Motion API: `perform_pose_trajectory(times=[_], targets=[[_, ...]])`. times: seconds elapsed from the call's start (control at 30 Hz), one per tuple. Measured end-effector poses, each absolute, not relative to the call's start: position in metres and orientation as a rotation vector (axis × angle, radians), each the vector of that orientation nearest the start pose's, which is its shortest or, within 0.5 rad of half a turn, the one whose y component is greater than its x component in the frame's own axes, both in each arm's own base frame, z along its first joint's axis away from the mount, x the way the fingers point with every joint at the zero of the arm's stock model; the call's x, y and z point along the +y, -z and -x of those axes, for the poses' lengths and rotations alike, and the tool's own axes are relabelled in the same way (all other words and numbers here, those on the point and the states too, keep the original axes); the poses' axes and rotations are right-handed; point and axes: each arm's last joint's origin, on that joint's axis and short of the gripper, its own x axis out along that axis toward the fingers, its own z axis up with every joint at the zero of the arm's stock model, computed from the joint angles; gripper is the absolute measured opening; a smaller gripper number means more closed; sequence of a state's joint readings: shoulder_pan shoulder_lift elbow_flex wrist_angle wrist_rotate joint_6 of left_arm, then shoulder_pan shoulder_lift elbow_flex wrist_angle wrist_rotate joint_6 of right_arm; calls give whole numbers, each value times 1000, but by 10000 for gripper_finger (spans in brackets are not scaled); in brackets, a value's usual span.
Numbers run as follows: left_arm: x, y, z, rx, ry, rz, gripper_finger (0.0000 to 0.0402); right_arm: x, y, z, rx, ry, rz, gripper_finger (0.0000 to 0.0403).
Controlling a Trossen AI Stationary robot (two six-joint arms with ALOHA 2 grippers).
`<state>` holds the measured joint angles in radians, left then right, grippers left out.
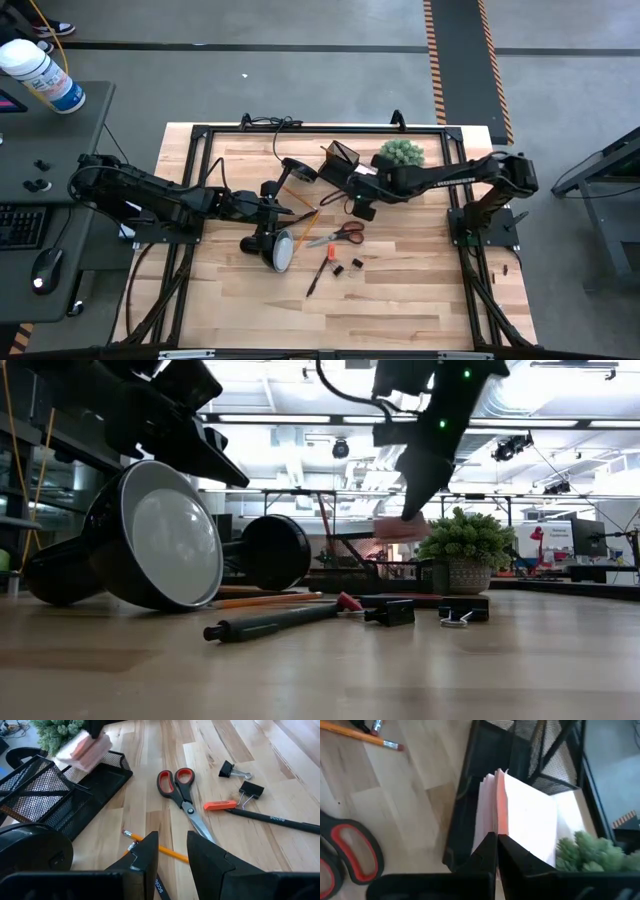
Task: Pick and place office supplies into organizer
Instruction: Put the sticky note into the desk organizer
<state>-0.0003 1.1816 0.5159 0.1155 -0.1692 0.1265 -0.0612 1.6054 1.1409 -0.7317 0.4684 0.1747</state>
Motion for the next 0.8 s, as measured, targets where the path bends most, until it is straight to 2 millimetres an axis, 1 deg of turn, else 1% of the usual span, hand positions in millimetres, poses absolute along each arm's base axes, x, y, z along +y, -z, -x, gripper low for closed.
perform_pose_trajectory(times=[0.17, 0.5, 0.8], targets=[[5, -193, -232, 557, -130, -169, 92, -41, -213, -305, 1135, 577, 66, 0], [5, -193, -232, 557, -130, -169, 92, -45, -195, -301, 1110, 565, 16, 0], [5, -193, -232, 556, -130, -168, 92, -45, -193, -300, 1109, 577, -5, 0]])
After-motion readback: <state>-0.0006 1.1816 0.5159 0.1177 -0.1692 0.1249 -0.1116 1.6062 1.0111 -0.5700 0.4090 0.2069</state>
